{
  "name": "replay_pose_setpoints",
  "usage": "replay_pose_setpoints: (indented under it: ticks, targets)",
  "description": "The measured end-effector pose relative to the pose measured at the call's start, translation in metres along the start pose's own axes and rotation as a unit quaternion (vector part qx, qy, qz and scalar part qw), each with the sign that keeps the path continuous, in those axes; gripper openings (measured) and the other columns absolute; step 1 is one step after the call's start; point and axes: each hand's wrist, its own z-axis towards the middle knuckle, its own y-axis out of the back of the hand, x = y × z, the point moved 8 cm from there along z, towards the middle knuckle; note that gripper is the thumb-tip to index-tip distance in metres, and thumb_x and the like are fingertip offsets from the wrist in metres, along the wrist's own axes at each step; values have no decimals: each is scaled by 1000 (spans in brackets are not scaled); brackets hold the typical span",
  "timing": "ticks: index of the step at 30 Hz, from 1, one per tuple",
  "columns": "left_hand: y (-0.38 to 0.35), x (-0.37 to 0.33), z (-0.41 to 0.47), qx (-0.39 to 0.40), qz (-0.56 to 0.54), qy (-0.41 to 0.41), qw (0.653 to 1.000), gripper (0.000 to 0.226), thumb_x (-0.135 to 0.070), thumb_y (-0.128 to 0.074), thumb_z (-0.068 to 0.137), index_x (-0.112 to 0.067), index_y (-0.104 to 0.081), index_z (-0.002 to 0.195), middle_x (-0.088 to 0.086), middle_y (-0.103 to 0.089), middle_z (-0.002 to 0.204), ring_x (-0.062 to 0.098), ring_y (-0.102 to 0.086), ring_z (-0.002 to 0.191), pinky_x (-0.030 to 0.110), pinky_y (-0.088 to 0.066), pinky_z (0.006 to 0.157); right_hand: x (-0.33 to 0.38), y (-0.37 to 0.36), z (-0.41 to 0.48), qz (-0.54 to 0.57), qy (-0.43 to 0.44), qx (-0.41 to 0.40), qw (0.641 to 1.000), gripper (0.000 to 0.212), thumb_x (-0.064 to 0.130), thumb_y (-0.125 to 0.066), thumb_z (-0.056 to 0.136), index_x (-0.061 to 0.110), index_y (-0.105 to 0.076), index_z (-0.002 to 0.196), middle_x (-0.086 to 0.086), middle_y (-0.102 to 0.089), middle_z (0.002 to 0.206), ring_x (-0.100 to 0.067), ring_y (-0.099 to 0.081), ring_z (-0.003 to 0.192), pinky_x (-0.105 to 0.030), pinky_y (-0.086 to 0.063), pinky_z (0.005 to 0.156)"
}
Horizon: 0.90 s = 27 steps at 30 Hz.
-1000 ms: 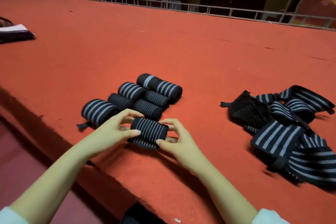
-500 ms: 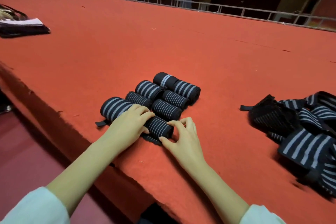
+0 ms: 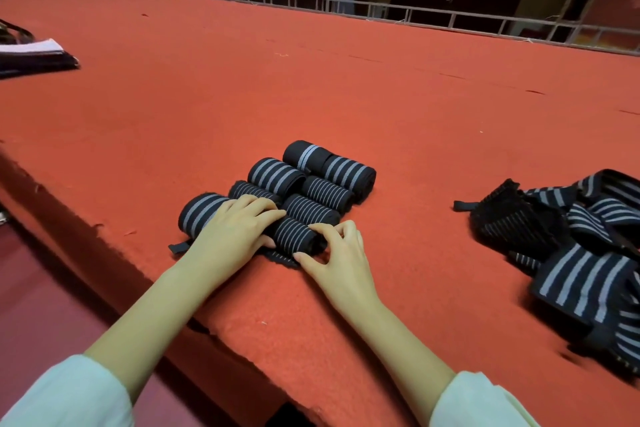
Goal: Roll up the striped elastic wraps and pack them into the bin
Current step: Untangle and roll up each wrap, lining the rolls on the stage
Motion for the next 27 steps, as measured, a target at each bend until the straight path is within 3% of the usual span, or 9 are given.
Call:
replay_pose_setpoints:
  ticks: [4, 8, 11, 20, 22, 24, 26, 27]
  targets:
    - [0, 2, -1, 15, -4, 4, 1000, 57, -28, -87, 60, -7, -69, 110, 6, -68, 103, 30, -66, 92, 43, -54, 77, 2, 0, -2, 14, 11, 34, 999, 54, 38, -68, 83, 25, -48, 132, 2, -38, 114, -13, -35, 114, -31, -36, 102]
    - [22, -9, -1, 31, -10, -12, 999, 60, -55, -45, 82, -8, -67, 114, 10, -67, 107, 31, -66, 96, 44, -55, 82, 3, 24, -10, 24, 31, 51, 998, 59, 35, -68, 84, 24, -43, 136, 1, -37, 122, -15, -34, 119, -29, -31, 106]
    - [45, -32, 11, 17, 2, -28, 999, 57, -53, -41, 85, -10, -69, 109, 8, -69, 102, 30, -67, 92, 42, -55, 79, -10, 61, -21, -34, 35, 66, 997, 56, 34, -64, 88, 25, -43, 138, -2, -36, 130, -19, -34, 125, -35, -30, 109]
    - [59, -234, 87, -11, -38, -203, 978, 52, -52, -44, 82, -14, -72, 102, 1, -71, 94, 21, -70, 81, 30, -57, 70, -124, 251, -91, -190, -54, -6, 980, 52, 32, -63, 89, 20, -50, 138, -7, -38, 143, -23, -35, 134, -31, -23, 114]
    - [56, -280, 100, -21, -55, -230, 971, 48, -51, -60, 78, -13, -71, 107, 3, -71, 101, 22, -70, 87, 32, -57, 72, -158, 288, -111, -208, -96, -12, 973, 55, 35, -64, 88, 21, -47, 139, -4, -36, 147, -22, -31, 137, -31, -22, 115]
    - [45, -318, 110, 8, -96, -239, 966, 56, -40, -77, 75, -11, -64, 121, 6, -66, 122, 22, -65, 108, 30, -52, 87, -189, 310, -130, -211, -132, -4, 969, 60, 37, -66, 87, 20, -45, 140, -3, -34, 150, -20, -31, 138, -29, -23, 114]
    - [25, -343, 119, 48, -136, -220, 965, 67, -39, -69, 85, -15, -44, 143, 2, -41, 150, 16, -41, 136, 23, -32, 109, -212, 318, -146, -194, -155, 13, 969, 67, 39, -69, 84, 21, -42, 143, -1, -32, 152, -18, -29, 140, -27, -22, 115]
    - [12, -351, 123, 82, -146, -209, 963, 70, -42, -63, 88, -20, -34, 148, -3, -28, 156, 12, -29, 142, 21, -23, 113, -219, 317, -152, -183, -156, 20, 970, 70, 40, -70, 83, 23, -39, 144, 0, -32, 153, -17, -29, 140, -27, -21, 115]
